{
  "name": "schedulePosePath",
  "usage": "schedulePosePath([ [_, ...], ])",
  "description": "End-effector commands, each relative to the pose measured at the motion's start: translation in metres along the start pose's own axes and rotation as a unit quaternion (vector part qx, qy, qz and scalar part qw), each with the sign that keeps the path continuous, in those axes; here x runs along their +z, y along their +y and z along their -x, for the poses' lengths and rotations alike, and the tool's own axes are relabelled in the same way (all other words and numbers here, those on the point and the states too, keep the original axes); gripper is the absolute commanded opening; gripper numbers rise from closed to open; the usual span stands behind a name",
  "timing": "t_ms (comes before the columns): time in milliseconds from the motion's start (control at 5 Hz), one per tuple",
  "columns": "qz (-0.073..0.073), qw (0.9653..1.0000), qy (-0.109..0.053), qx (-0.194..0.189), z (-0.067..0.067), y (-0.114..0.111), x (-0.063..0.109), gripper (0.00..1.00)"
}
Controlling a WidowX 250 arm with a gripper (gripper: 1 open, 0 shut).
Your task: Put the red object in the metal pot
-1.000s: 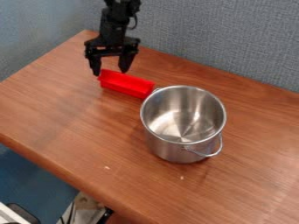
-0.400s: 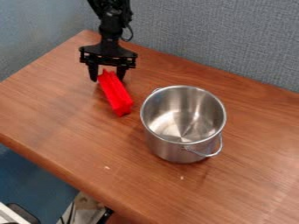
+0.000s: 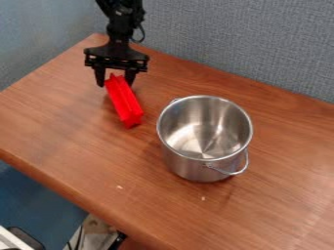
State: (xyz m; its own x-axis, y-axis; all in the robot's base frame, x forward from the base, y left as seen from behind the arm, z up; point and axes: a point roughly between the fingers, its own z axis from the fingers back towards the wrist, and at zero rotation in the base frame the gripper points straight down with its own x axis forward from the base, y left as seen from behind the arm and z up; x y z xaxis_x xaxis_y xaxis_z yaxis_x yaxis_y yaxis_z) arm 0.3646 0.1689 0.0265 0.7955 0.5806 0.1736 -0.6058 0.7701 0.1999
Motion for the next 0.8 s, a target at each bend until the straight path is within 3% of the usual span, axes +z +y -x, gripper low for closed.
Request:
schedulePosePath([
  [0,0.003,0.9997,-0.024,0.004,-0.015,0.011,0.013,0.00],
  [200,0.002,0.9999,-0.014,-0.007,-0.013,0.014,0.003,0.00],
  [600,0.018,0.9986,0.003,-0.049,-0.011,0.010,-0.002,0.00],
])
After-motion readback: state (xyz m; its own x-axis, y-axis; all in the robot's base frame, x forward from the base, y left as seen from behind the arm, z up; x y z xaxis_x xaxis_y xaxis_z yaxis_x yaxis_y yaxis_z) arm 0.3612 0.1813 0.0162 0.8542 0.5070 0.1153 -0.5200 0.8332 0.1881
